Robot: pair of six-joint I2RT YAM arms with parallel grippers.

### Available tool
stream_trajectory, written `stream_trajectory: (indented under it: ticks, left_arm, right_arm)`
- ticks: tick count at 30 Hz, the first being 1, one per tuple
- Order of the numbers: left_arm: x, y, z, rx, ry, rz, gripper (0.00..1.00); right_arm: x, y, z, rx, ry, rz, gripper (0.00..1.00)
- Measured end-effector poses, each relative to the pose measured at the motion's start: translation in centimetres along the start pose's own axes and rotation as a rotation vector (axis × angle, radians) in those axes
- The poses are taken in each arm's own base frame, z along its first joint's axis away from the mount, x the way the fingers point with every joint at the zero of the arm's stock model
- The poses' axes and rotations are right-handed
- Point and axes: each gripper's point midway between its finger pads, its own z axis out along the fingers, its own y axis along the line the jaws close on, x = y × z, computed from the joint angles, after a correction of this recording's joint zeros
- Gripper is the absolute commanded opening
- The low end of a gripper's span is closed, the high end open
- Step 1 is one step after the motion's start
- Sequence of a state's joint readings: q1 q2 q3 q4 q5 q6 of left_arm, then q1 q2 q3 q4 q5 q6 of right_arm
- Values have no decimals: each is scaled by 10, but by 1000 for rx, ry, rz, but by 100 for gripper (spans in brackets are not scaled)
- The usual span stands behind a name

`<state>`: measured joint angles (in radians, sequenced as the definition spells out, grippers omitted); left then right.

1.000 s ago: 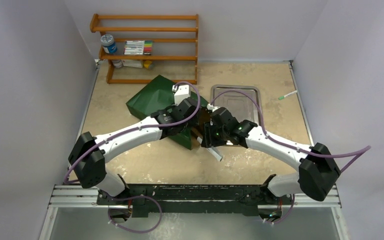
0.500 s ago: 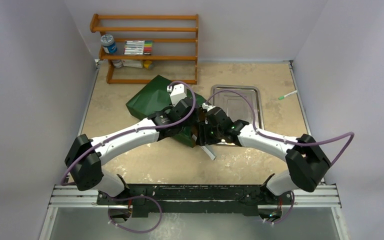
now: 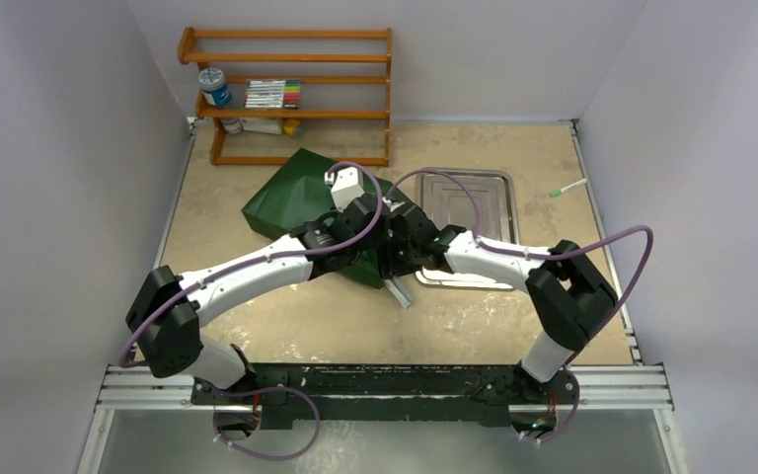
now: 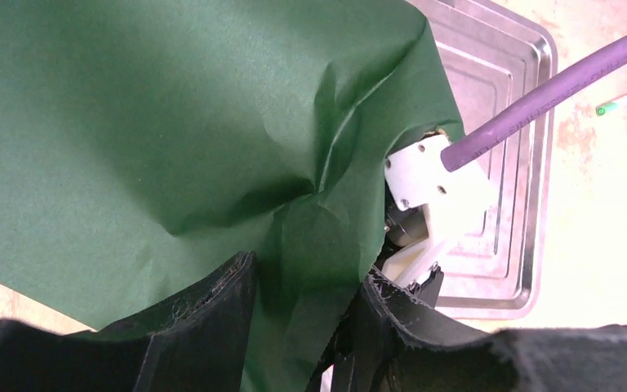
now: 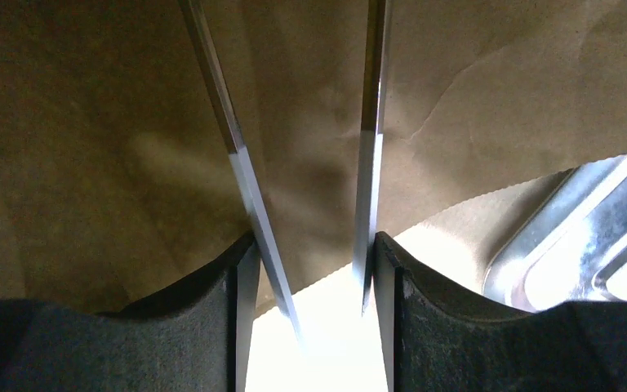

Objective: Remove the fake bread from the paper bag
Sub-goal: Take out the fake bread from the paper bag.

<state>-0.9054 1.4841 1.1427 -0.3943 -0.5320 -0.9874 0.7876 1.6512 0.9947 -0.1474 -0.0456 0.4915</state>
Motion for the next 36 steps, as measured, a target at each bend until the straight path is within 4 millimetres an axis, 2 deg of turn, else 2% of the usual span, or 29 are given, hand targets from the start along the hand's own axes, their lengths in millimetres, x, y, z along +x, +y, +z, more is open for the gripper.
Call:
stream_trajectory:
  ticks: [3, 4, 6, 10, 20, 21, 24, 27, 32, 36]
  left_arm:
    - [-4, 3, 2, -7, -17, -9, 43]
    - [-4, 5, 2, -13, -22, -9, 43]
    - [-5, 7, 3, -22, -27, -7, 43]
    - [-3, 13, 2, -32, -32, -4, 43]
    - [-21, 38, -32, -31, -96, -41, 43]
    - [-23, 40, -36, -30, -105, -45, 43]
    - [-27, 43, -43, -21, -121, -56, 43]
    - [-24, 45, -41, -21, -115, -53, 43]
    - [-13, 45, -35, -11, -90, -50, 43]
    - [-6, 42, -30, -1, -73, -51, 42]
  right_arm:
    - [-5, 3, 5, -2, 8, -14, 40]
    - [-5, 4, 6, -5, 13, -16, 33]
    - [-4, 5, 9, -10, 28, -19, 14]
    - [-1, 4, 11, -5, 47, -25, 0]
    - [-7, 7, 1, -13, 32, -39, 0]
    - [-9, 8, -1, -16, 26, -40, 2]
    - [-13, 11, -4, -25, 13, -46, 17]
    - [-17, 13, -3, -30, 7, -57, 33]
    - [-20, 15, 6, -34, 10, -73, 46]
    - [-22, 18, 16, -50, 15, -81, 51]
